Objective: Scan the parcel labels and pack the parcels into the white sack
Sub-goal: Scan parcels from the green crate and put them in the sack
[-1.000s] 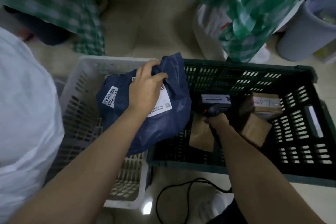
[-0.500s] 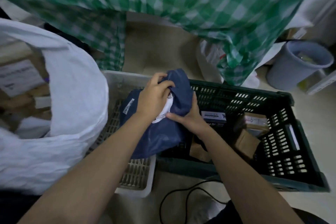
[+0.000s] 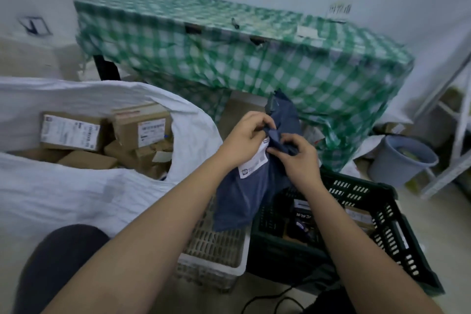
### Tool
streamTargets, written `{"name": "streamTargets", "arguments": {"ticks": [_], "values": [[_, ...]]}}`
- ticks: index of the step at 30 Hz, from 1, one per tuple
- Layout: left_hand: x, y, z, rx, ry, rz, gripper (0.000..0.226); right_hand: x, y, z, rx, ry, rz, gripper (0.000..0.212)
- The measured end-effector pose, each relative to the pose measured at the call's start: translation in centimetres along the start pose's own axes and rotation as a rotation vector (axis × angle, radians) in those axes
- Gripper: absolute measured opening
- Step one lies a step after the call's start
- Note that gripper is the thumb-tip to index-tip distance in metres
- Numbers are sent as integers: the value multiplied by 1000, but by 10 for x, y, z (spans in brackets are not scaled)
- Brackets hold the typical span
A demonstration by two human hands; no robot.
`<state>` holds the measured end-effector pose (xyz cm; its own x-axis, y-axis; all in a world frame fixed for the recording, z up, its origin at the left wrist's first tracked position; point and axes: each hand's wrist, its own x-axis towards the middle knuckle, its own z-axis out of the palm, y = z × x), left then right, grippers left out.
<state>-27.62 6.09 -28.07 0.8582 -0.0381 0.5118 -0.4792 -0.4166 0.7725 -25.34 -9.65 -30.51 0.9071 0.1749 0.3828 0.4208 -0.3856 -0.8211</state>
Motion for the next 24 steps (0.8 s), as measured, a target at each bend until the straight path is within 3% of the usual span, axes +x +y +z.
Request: {"name": "streamTargets", "arguments": {"ticks": [4,8,12,16,20,22,24], "values": [[-15,26,-59,-59,48,-13,49,11,-59,-1,-192,60,-172,10],[-37,5,-138,162,362,-92,42,27,-116,27,-382,122,-451,13],[-75,-25,-212,373,464,-297,38,42,-152,88,-481,52,-836,18],[-111,-48,-277,512,629,-436,47,50,-166,169,-618,-164,-1257,11],[-126,-62,-324,562,967,-637,64,61,-153,248,-680,-451,-1428,18],[-133,-67,-338,658,958,-612,66,63,-146,278,-818,-626,-1363,26],[-135,-78,-340,716,734,-487,63,59,-144,299,-826,-750,-1223,33]]}}
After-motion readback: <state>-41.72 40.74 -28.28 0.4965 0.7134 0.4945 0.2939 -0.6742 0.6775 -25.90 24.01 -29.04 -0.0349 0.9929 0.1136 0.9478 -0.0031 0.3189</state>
